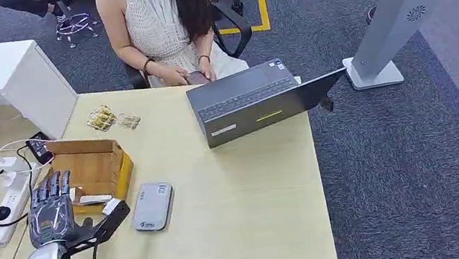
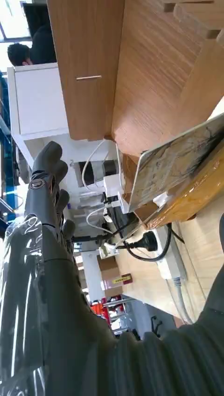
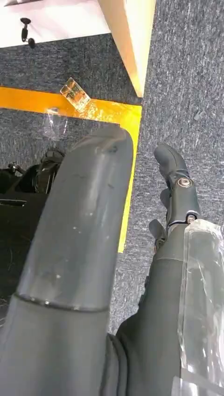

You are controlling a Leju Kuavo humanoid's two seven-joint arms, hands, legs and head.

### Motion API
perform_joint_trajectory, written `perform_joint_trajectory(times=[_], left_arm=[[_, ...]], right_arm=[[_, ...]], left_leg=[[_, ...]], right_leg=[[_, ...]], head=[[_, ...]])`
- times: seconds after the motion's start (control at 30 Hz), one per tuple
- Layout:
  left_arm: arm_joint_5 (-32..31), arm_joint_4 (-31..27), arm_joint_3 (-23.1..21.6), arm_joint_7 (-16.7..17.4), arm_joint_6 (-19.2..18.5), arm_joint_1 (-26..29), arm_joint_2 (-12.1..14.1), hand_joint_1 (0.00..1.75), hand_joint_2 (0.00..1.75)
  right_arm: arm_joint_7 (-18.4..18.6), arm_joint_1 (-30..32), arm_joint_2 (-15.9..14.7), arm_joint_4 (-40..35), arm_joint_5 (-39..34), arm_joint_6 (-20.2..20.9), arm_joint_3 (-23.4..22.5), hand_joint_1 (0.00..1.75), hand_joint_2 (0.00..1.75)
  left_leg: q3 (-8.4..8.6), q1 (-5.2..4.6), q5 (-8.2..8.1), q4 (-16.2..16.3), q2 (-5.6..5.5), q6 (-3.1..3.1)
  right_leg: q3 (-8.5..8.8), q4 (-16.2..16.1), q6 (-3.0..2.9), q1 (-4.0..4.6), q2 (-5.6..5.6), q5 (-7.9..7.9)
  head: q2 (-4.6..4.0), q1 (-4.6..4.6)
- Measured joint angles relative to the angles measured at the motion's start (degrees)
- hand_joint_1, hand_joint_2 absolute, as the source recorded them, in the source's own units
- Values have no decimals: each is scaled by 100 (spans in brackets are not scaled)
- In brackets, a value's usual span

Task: Pass the card to the sensor for recognition and then transmit it.

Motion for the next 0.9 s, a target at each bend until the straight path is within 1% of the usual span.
perform_joint_trajectory(times=[0.53,0.9], left_arm=[[0,22,-4,46,-7,-69,81,0,175],[0,24,-4,46,-20,-90,87,0,175]], right_arm=[[0,1,11,4,17,20,2,0,0],[0,0,11,4,20,22,2,0,0]], left_leg=[[1,0,0,0,0,0],[0,0,0,0,0,0]], right_leg=[[0,0,0,0,0,0],[0,0,0,0,0,0]], head=[[0,0],[0,0]])
